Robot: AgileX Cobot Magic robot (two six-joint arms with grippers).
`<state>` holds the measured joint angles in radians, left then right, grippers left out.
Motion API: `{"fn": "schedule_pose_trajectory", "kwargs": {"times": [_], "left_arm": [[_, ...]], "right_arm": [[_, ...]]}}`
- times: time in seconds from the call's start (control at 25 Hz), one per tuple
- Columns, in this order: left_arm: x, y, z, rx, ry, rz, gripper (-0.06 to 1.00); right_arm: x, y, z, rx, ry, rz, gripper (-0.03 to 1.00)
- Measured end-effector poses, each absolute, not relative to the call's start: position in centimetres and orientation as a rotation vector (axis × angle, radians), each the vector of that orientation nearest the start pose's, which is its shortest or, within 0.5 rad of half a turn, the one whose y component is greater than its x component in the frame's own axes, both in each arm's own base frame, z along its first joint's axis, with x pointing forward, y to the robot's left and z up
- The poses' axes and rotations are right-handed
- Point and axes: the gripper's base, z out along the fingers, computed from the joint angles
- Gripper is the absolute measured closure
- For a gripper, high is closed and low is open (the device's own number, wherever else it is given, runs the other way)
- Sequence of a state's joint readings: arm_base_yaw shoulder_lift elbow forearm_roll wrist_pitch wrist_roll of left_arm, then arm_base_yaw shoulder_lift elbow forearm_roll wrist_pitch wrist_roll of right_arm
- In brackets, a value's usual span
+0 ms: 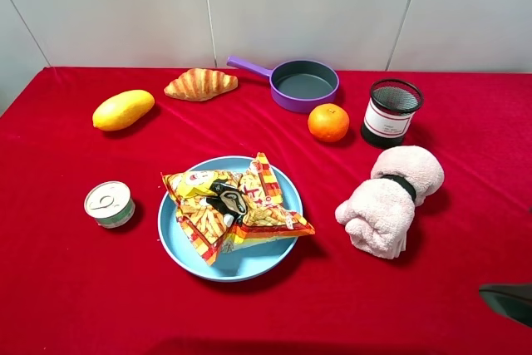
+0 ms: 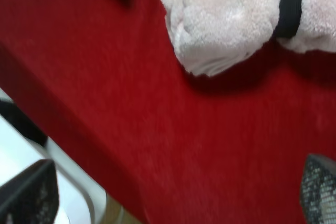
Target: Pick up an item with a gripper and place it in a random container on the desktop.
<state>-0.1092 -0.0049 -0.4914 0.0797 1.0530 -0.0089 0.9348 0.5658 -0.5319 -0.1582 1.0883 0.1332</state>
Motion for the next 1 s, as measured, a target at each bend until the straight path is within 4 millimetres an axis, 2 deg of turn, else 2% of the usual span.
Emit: {"fn": "schedule_pose_trajectory", "kwargs": {"times": [0.72,1.0], "left_arm": [[-0.4,0.7,27.6,0.099,2.035,0.021,-0.05],[-0.4,0.7,27.6,0.099,2.035,0.021,-0.05]], "right_arm": [[2.8,1.8,27.7,-0.888,2.074,0.39,0.28],[1.6,-0.4,28.1,-0.692,1.98,0.402,0.28]]}}
